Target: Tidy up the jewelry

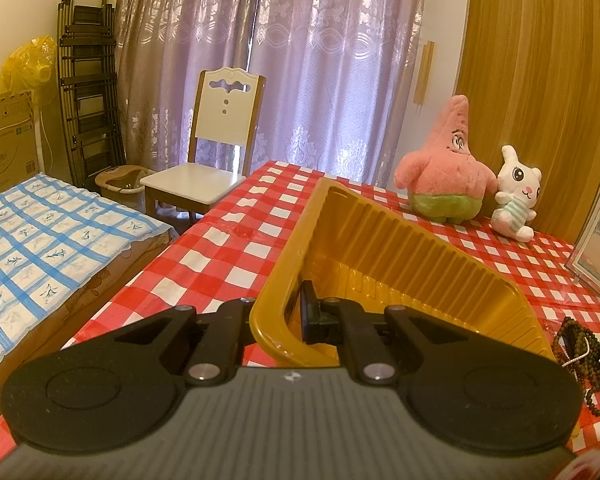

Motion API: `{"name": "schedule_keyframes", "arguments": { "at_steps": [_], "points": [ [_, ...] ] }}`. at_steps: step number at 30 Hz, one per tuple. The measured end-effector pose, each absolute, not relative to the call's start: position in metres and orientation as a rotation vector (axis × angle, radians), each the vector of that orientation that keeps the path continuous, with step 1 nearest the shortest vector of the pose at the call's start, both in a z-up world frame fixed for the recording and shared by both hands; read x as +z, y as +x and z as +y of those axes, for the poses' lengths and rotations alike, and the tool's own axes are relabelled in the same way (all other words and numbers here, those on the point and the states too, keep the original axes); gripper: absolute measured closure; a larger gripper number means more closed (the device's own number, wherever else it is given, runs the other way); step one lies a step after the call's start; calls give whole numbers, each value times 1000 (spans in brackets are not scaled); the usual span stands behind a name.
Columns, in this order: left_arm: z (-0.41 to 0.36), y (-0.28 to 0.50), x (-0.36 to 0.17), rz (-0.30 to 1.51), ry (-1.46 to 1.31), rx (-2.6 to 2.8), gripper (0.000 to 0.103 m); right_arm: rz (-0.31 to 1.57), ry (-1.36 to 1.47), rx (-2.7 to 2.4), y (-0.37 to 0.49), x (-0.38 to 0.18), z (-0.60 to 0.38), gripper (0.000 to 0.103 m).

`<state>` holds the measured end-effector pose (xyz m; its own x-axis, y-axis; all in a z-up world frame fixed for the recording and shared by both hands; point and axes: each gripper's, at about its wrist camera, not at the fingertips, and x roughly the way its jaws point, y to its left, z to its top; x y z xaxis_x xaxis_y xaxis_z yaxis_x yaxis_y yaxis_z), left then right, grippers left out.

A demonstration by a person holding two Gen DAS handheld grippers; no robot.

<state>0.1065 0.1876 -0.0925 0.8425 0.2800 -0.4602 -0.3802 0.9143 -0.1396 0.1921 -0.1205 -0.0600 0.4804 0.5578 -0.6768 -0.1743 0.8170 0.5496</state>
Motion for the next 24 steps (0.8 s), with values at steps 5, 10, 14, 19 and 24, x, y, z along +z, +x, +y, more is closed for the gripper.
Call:
{"name": "schedule_keyframes", "arguments": {
  "at_steps": [5,10,14,19,24],
  "points": [
    [188,107,-92,449,-228,352,95,994,491,314,185,-73,-167,72],
    [188,106,-91,449,-227,351,95,996,540,215,184,-77,-200,72],
    [187,106,-91,449,-229,352,95,986,563,186,188,-78,-215,72],
    [188,106,-91,449,-228,351,95,983,627,176,201,-80,-224,72],
    [189,105,-91,451,-226,350,95,974,675,179,224,-84,-223,72]
  ]
}}
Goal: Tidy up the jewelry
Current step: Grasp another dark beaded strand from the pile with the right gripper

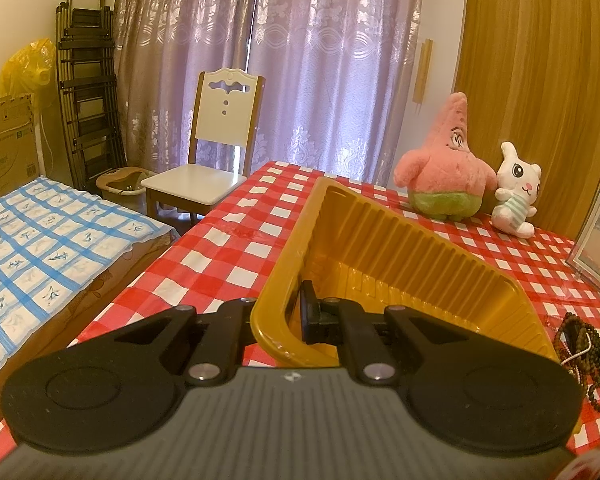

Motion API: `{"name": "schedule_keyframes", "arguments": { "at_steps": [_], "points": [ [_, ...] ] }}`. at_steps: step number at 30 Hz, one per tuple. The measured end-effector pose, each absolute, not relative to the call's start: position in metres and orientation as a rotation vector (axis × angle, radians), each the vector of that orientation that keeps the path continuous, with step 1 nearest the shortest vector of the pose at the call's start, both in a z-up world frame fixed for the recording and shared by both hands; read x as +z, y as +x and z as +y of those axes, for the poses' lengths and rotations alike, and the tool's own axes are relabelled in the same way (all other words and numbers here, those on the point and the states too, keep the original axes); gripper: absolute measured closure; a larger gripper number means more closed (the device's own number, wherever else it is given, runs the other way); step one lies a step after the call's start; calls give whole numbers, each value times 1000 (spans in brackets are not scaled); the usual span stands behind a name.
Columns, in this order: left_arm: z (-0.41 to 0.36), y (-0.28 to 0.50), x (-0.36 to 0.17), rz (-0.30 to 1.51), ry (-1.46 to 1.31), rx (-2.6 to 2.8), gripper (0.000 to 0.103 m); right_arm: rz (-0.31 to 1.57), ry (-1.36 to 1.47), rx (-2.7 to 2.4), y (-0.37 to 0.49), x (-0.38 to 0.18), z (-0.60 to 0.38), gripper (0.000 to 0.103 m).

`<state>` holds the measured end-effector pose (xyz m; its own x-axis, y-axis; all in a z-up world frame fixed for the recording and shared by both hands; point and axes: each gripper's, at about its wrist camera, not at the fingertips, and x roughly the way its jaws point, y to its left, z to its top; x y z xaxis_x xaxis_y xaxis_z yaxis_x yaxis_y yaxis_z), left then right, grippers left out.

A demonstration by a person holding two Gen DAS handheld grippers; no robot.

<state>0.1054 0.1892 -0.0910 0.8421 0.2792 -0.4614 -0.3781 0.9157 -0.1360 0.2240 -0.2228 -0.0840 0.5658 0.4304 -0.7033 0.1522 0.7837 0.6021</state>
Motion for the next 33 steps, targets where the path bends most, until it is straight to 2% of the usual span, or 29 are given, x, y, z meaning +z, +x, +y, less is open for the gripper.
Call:
{"name": "schedule_keyframes", "arguments": {
  "at_steps": [17,23,28,33],
  "points": [
    [191,105,-91,450,-232,348,95,1019,945,83,280,-129,-231,74],
    [191,106,-91,450,-231,349,95,1018,932,85,288,-133,-228,82],
    [191,106,-90,452,-231,348,95,1010,874,97,294,-129,-222,99],
    [192,107,-90,453,-233,349,95,948,718,147,299,-110,-205,100]
  ]
}}
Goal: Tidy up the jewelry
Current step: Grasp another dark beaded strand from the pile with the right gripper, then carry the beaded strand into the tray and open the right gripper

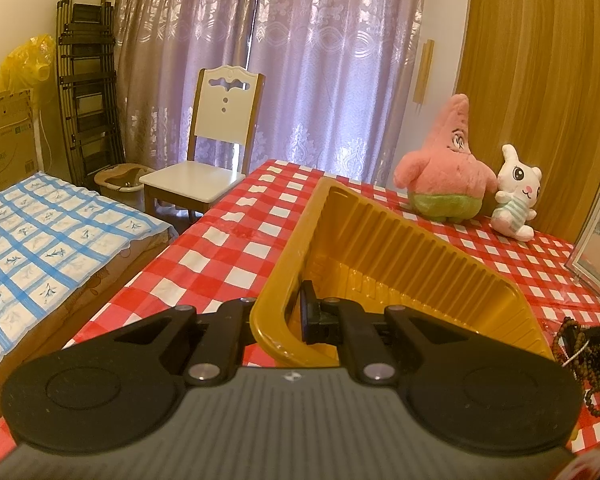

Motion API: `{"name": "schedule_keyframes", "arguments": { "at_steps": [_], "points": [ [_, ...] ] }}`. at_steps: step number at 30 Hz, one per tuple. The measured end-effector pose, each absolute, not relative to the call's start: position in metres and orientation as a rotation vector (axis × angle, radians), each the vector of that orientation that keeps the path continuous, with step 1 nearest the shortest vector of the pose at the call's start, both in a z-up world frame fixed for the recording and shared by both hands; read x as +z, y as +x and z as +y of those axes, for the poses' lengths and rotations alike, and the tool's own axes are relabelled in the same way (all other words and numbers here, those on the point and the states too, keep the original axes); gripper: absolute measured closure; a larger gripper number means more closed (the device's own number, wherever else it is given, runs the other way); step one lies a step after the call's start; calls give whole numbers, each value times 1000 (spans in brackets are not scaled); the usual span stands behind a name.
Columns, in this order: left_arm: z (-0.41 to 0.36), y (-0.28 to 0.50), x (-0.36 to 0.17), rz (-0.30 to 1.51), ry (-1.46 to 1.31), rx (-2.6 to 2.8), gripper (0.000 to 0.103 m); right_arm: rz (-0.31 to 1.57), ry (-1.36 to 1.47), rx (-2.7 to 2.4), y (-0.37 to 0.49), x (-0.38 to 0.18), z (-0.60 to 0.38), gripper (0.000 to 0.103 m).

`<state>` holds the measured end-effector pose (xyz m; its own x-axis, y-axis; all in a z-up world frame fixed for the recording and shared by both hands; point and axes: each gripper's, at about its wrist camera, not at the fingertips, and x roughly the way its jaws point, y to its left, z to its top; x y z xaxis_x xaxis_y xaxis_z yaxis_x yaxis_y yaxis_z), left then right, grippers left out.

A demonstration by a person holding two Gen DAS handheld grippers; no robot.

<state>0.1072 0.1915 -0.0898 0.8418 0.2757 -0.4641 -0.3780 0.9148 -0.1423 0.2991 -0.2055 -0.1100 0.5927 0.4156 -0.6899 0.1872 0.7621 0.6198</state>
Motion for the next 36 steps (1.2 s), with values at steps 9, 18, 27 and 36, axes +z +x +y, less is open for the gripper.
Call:
{"name": "schedule_keyframes", "arguments": {
  "at_steps": [9,18,27,36],
  "points": [
    [191,108,-90,454,-234,349,95,862,502,393,288,-74,-151,100],
    [190,109,-91,453,-237,348,95,878,554,554,233,-54,-152,100],
    [188,110,-90,446,-236,342,95,778,604,572,197,-1,-197,100],
    [190,105,-88,437,-236,333,95,639,709,552,195,48,-236,103]
  ]
}}
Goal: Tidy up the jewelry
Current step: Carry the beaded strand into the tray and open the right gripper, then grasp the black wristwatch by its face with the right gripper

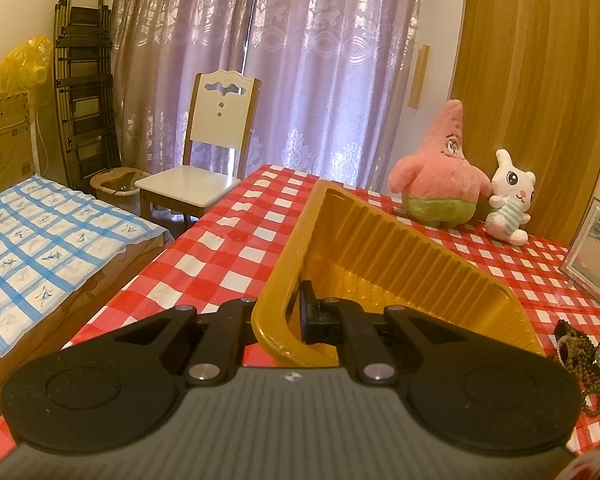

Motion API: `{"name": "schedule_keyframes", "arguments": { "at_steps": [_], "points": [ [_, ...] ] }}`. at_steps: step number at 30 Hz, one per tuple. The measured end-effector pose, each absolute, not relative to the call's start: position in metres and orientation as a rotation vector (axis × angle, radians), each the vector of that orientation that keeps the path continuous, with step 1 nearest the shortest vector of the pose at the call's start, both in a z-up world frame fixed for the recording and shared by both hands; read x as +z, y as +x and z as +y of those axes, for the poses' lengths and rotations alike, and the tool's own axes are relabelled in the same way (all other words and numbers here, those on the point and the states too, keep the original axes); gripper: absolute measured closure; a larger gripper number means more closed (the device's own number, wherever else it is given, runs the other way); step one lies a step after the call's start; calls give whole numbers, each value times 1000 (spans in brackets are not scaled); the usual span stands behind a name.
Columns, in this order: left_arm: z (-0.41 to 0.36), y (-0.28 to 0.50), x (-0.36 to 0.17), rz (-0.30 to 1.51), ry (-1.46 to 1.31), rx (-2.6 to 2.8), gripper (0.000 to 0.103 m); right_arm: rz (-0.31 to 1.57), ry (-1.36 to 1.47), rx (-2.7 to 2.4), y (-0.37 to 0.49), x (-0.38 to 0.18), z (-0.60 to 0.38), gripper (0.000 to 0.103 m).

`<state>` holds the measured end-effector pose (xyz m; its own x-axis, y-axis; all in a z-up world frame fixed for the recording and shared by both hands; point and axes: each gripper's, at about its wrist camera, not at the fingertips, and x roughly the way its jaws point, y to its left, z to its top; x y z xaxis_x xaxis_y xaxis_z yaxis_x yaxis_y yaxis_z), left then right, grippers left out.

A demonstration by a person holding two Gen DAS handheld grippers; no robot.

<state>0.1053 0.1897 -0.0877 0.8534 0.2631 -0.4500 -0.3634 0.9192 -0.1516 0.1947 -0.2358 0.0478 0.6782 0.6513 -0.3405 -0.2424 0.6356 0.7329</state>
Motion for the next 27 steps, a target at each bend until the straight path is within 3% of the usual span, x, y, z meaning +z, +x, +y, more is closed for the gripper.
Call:
{"name": "schedule_keyframes", "arguments": {
  "at_steps": [6,8,9,10,17,27],
  "points": [
    [190,105,-87,438,-238,333,95,800,598,472,200,22,-226,101],
    [189,105,-87,439,-238,333,95,872,479,425,199,-2,-213,87],
    [189,103,-87,439,-239,333,95,914,408,394,198,-17,-206,66],
    [189,103,-87,440,-239,334,95,940,348,375,195,-31,-200,60],
    [188,100,-87,441,-244,335,95,1012,64,372,183,-94,-179,60],
    [189,99,-87,440,-246,333,95,941,290,162,230,-100,-218,61]
  ]
}}
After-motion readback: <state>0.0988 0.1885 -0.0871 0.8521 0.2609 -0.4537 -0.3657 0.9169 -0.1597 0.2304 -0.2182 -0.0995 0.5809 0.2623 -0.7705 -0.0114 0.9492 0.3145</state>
